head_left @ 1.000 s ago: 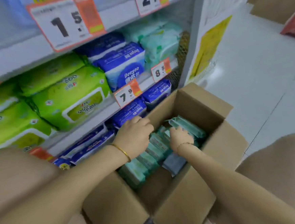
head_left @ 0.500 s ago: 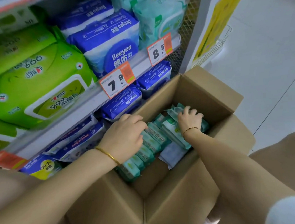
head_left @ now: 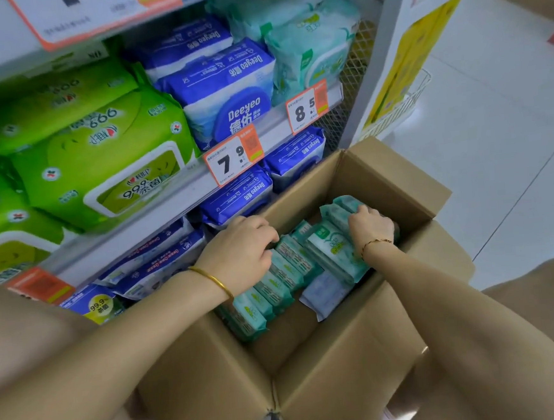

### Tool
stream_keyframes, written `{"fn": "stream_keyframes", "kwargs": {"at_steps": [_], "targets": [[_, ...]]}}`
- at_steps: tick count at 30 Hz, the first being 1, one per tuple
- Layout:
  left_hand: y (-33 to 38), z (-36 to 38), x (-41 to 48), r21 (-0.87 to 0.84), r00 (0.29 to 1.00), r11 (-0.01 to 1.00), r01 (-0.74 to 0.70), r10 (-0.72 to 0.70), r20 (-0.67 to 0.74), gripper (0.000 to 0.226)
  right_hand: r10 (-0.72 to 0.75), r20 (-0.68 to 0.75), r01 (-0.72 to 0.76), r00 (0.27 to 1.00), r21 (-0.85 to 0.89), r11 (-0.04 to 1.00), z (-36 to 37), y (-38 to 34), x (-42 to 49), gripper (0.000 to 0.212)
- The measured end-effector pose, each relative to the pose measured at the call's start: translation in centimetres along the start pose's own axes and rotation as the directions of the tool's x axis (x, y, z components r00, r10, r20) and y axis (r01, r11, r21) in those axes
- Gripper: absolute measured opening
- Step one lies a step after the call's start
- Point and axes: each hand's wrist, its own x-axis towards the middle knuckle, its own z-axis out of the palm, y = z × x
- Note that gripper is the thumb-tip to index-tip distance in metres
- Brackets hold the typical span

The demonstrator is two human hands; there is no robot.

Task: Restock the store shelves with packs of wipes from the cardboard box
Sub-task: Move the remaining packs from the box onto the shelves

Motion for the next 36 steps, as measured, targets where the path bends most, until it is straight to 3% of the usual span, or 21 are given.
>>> {"fn": "stream_keyframes", "kwargs": {"at_steps": [5,8,11,12,14,16,18,20,22,25,26,27,29,32,36], "targets": [[-0.3,0.2,-0.4,-0.032,1.000,0.999,0.005,-0.005,0.009,0.035,0.048,-0.065,-0.042,0.997,0.090,0.995,-0.7,0.8,-1.5,0.026],[-0.2,0.3,-0.3,-0.117,0.998,0.992,0.044,-0.039,0.041,0.036,0.081,-0.013,-0.070,0.997,0.372,0.926,-3.2,0.0,-1.9,0.014],[0.1,-0.1,-0.3,-0.371,0.980,0.909,0.191,-0.159,0.115,0.043,-0.007,0.072,-0.043,0.997,0.670,0.741,-6.2,-0.7,-2.8,0.009],[0.4,-0.2,-0.2,-0.542,0.963,0.797,0.268,-0.215,0.160,0.047,-0.045,0.070,-0.020,0.997,0.720,0.693,-7.3,-1.0,-3.5,0.011],[1.0,-0.6,-0.2,-0.823,0.907,0.396,0.408,-0.281,0.314,0.053,-0.142,-0.003,0.099,0.990,0.729,0.677,-9.4,-2.2,-5.3,0.015],[1.1,-0.9,-0.3,-0.890,0.874,0.063,0.451,-0.234,0.426,0.047,-0.252,-0.147,0.280,0.957,0.703,0.654,-11.5,-4.0,-8.0,0.016],[0.9,-0.8,-0.4,-0.889,0.879,-0.159,0.429,-0.150,0.452,0.054,-0.371,-0.238,0.423,0.897,0.705,0.570,-13.4,-5.9,-10.8,0.010],[0.8,-0.7,-0.7,-0.913,0.920,-0.257,0.318,-0.150,0.362,0.050,-0.448,-0.247,0.448,0.859,0.785,0.427,-14.5,-6.9,-13.0,0.010],[0.8,-0.9,-1.4,-0.957,0.937,-0.221,0.189,-0.251,0.243,0.036,-0.451,-0.211,0.371,0.867,0.877,0.305,-15.2,-7.0,-14.0,0.011],[0.9,-2.0,-3.2,-0.990,0.937,-0.106,0.089,-0.327,0.120,0.030,-0.344,-0.141,0.159,0.928,0.987,0.026,-16.1,-6.2,-13.9,0.020],[0.8,-2.6,-3.9,-0.996,0.944,-0.069,0.064,-0.319,0.083,0.032,-0.290,-0.157,0.176,0.944,0.984,0.039,-16.5,-6.0,-13.8,0.019],[0.8,-3.3,-4.7,-0.998,0.952,-0.038,0.041,-0.300,0.051,0.033,-0.254,-0.182,0.217,0.950,0.969,0.119,-16.8,-5.7,-13.7,0.016],[0.8,-5.0,-6.7,-1.000,0.970,-0.006,-0.013,-0.243,-0.011,0.034,-0.319,-0.172,0.249,0.932,0.944,0.219,-17.5,-5.6,-14.0,0.010],[0.6,-8.0,-10.1,-0.991,0.967,0.037,-0.128,-0.215,-0.133,0.034,-0.557,-0.118,0.208,0.822,0.973,0.101,-19.2,-6.5,-16.0,0.029],[0.1,-12.7,-15.2,-0.953,0.926,0.182,-0.240,-0.251,-0.281,0.061,-0.645,-0.293,0.364,0.705,0.931,-0.024,-23.3,-9.1,-19.3,0.030]]}}
